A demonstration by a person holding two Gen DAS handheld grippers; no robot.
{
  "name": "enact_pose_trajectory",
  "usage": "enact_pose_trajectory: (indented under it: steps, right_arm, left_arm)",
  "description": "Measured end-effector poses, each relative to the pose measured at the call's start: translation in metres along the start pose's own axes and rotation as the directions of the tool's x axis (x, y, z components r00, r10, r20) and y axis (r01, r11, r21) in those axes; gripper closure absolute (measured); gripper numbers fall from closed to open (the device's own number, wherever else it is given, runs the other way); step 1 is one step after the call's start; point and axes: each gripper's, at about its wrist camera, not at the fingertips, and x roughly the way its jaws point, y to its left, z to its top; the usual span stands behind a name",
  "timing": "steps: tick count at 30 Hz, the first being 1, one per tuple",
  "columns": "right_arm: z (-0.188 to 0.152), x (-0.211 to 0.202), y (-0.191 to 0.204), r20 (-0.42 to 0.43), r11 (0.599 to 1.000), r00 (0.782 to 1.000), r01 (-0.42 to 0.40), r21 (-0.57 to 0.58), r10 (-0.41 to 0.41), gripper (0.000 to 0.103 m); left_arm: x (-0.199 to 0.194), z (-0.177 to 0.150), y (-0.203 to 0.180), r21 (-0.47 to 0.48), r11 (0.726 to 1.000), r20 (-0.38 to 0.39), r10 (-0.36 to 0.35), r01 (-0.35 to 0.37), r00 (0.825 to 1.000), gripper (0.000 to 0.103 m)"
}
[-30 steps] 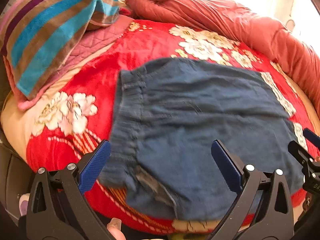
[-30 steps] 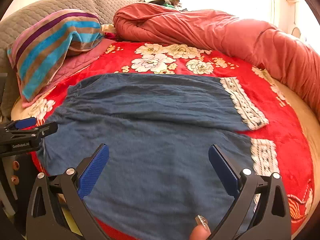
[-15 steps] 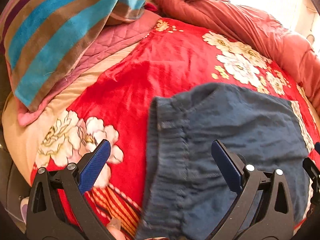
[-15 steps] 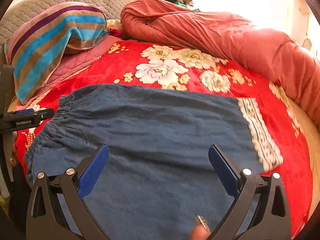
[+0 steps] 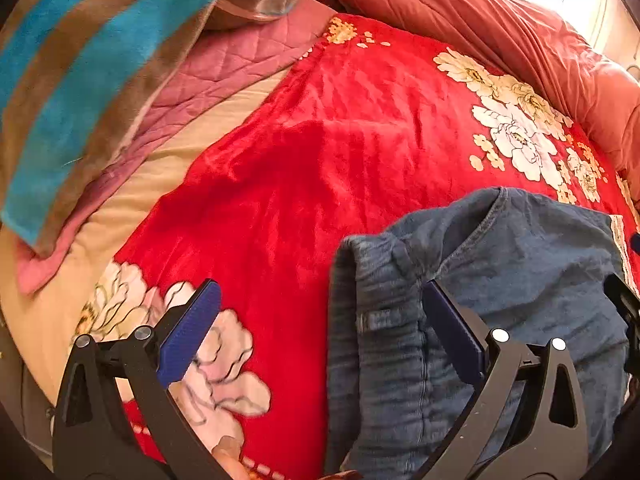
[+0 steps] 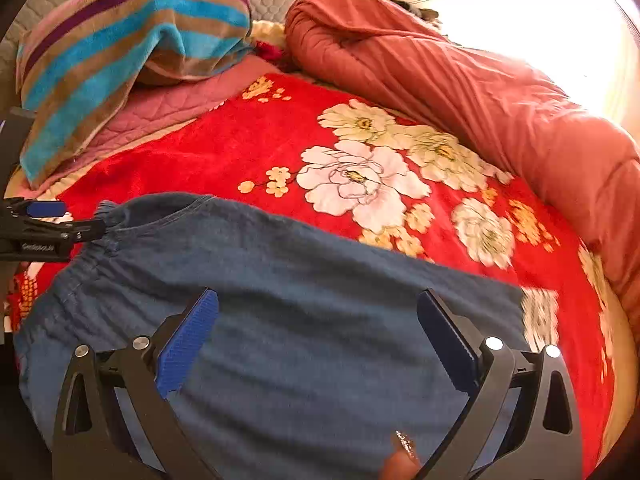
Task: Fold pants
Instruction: 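Move the left gripper to the elastic waistband while the right gripper approaches the pants, then close both grippers on the waistband edge of the denim pants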
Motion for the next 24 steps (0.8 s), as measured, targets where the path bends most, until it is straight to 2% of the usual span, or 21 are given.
enact_pose_trajectory:
  steps: [4, 7, 13, 17, 18, 20, 22, 23, 24]
  right_arm:
    - [0.015, 0.025, 0.005, -0.023, 0.997, 1.0, 0.002, -0.083, -0.004, 0.004]
    - [0.026, 0.042, 0.004, -0.054, 0.993, 0.998, -0.039, -0.109, 0.033, 0.004]
    - [0.038, 0.072, 0.011, -0.113, 0.976, 0.993, -0.067, -0.205, 0.044, 0.004]
    - [0.043, 0.09, 0.012, -0.159, 0.972, 0.983, -0.125, -0.199, 0.094, 0.004]
    - [0.044, 0.092, 0.012, -0.161, 0.973, 0.982, -0.13, -0.193, 0.1, 0.004]
    - [0.047, 0.096, 0.011, -0.161, 0.973, 0.981, -0.142, -0.181, 0.113, 0.004]
    - [0.049, 0.1, 0.012, -0.166, 0.97, 0.976, -0.166, -0.175, 0.137, 0.004]
    - [0.05, 0.102, 0.013, -0.172, 0.968, 0.975, -0.172, -0.182, 0.141, 0.004]
    - [0.05, 0.103, 0.016, -0.176, 0.965, 0.974, -0.177, -0.194, 0.144, 0.004]
  left_arm:
    - [0.012, 0.008, -0.008, 0.03, 0.999, -0.009, -0.011, 0.011, 1.0, 0.008]
    - [0.022, 0.013, -0.013, 0.065, 0.998, -0.026, -0.005, 0.007, 1.0, 0.008]
    - [0.034, 0.019, -0.012, 0.099, 0.995, -0.012, -0.026, 0.027, 1.0, 0.008]
    - [0.033, 0.022, -0.013, 0.111, 0.99, -0.004, -0.089, 0.089, 0.996, 0.009]
    - [0.032, 0.022, -0.015, 0.122, 0.988, -0.002, -0.094, 0.093, 0.996, 0.012]
    - [0.031, 0.021, -0.02, 0.155, 0.984, 0.002, -0.095, 0.093, 0.996, 0.027]
    - [0.032, 0.02, -0.025, 0.168, 0.98, -0.007, -0.11, 0.11, 0.994, 0.05]
    - [0.032, 0.018, -0.027, 0.169, 0.978, -0.008, -0.119, 0.119, 0.993, 0.055]
    - [0.032, 0.018, -0.028, 0.171, 0.978, -0.006, -0.123, 0.122, 0.992, 0.065]
